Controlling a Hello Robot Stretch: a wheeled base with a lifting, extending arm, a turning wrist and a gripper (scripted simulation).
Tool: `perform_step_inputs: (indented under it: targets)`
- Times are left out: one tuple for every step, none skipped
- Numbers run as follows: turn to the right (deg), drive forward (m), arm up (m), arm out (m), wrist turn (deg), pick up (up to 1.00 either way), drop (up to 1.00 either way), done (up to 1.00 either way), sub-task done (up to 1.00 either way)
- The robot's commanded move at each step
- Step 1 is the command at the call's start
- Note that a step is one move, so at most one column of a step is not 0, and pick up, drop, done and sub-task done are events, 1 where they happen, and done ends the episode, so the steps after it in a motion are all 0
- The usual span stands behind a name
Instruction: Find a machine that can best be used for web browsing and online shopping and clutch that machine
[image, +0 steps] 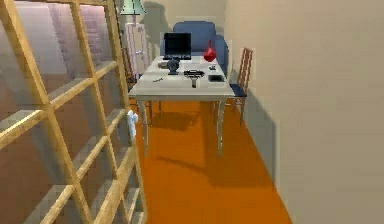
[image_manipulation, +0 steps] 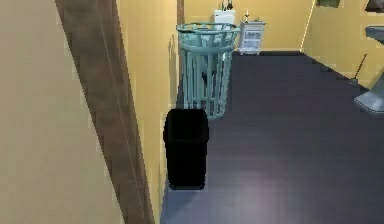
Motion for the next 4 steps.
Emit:
perform_step_inputs:
  targets:
    - [3.0, 0.00, 0.00, 0.00, 0.0, 0.00, 0.00, 0.00, 0.00]
    - [0.0, 1.00, 0.00, 0.00, 0.0, 0.00, 0.00, 0.00, 0.00]
    - [0.0, 0.10, 0.00, 0.00, 0.0, 0.00, 0.00, 0.00, 0.00]
    - [-27.0, 0.00, 0.00, 0.00, 0.0, 0.00, 0.00, 0.00, 0.00]
